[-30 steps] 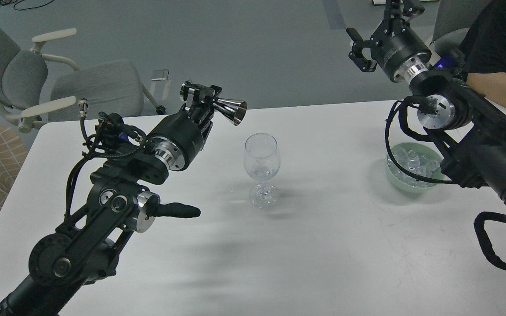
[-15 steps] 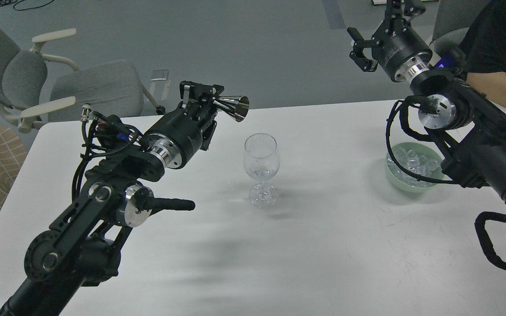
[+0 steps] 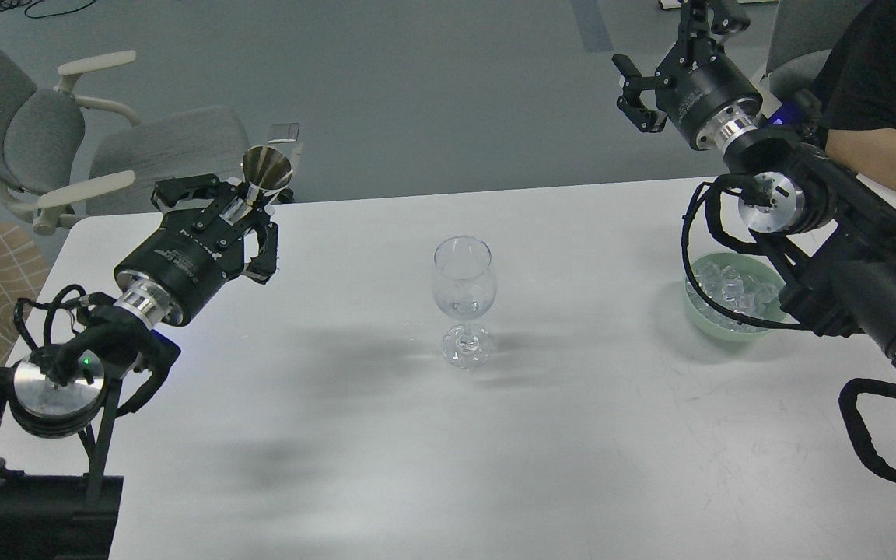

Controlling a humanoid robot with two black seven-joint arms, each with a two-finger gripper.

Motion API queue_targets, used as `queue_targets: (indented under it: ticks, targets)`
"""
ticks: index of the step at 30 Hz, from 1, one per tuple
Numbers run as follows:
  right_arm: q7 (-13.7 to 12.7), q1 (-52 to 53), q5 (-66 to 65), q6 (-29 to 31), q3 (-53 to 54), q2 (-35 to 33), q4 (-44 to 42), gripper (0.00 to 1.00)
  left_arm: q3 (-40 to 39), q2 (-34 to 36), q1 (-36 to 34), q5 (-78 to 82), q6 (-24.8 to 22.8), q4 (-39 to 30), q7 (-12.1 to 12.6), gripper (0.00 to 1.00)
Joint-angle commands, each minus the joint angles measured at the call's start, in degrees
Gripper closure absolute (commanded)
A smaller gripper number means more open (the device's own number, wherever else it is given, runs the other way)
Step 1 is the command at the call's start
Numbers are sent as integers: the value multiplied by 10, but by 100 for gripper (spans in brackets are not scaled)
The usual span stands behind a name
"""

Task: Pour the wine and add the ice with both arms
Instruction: 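Bring the jigger back upright toward its spot with the left gripper, then set the jigger on the table and open the left gripper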

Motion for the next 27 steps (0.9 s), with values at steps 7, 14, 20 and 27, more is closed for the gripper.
queue_targets:
  ticks: [7,14,20,27]
  targets:
    - [0,-1,-3,0,0,-1,0,0,-68,-10,31,-3,-132,142,0,90]
    - [0,-3,-4,0,0,-1,0,0,-80,-10,32,-7,-201,242,0,86]
    - [-1,-2,-5,-1,-21,-1,1,0,-88,-10,36,-39,-219,269,0,78]
    - [-1,-2,-5,-1,-22,-1,1,0,-90,-10,37,-44,-223,296,0,70]
